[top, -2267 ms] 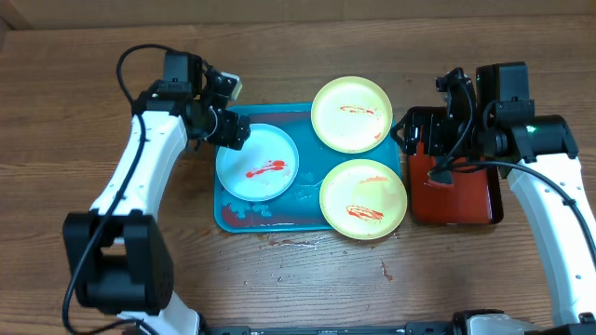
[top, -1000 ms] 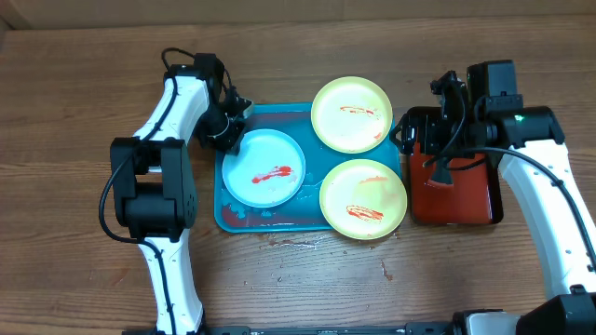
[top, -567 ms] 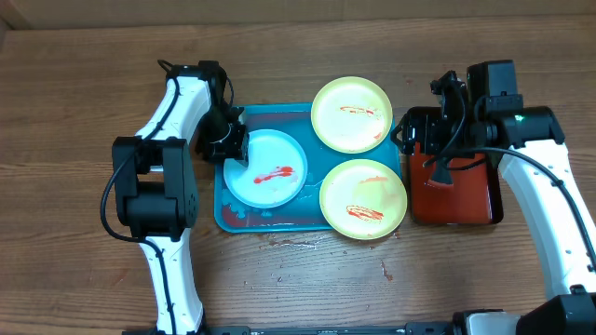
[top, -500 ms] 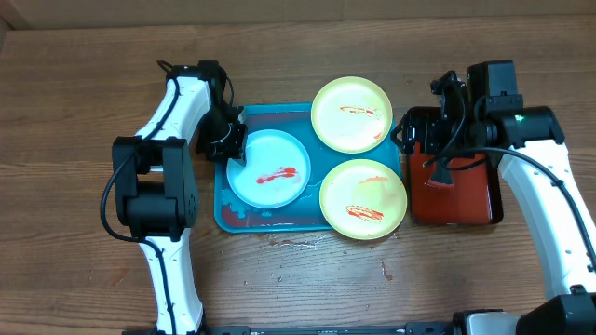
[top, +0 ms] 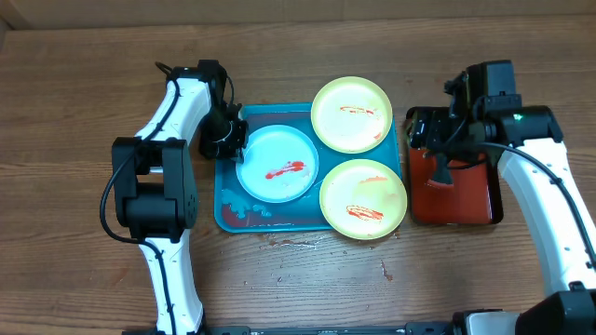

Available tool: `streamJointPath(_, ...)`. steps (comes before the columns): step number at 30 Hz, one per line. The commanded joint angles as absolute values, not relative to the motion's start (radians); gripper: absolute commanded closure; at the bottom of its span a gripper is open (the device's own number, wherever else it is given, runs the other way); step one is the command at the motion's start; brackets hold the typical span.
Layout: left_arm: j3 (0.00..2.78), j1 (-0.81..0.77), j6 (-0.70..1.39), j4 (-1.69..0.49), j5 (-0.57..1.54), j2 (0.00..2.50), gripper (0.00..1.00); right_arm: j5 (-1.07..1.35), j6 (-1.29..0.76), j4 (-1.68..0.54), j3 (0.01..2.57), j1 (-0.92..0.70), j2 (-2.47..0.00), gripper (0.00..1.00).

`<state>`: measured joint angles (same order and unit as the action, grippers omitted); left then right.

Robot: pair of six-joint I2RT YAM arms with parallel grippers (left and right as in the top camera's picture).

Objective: Clean dirty plates on tray and stack at the side
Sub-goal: 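Grasp the orange-green sponge on the red tray with the right gripper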

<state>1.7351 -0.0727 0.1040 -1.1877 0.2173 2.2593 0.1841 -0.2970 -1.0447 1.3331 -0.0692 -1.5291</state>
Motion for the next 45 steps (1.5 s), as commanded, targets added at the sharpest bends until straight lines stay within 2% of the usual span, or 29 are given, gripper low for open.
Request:
streamJointPath(1,1.720,-0.077,0.258,-1.172,0.112,2.228,0.96,0.049,-0.425,-1.076,1.388,-0.033,-1.560,0.20)
streamJointPath(7,1.719,-0.092,0.323,-1.154,0.111,2.207,0.96,0.001,-0.407,-1.107,1.396,0.059,-1.644,0.22)
streamJointPath(11,1.718,-0.092,0.322,-1.143,0.095,2.207,0.96,0.013,-0.324,-1.083,1.395,0.066,-1.751,0.47)
streamJointPath(16,1.718,-0.095,0.322,-1.139,0.068,2.207,0.96,0.023,-0.282,-1.060,1.395,0.057,-1.866,0.65)
streamJointPath(27,1.718,-0.099,0.318,-1.124,0.068,2.207,0.96,0.001,-0.252,-0.992,1.360,0.054,-1.993,0.68)
streamJointPath(34,1.718,-0.099,0.314,-1.121,0.067,2.207,0.96,0.001,-0.239,-0.978,1.348,0.051,-2.006,0.96)
streamJointPath(45,1.718,-0.101,0.295,-1.121,0.071,2.207,0.96,0.001,-0.238,-1.098,1.451,0.051,-1.931,0.96)
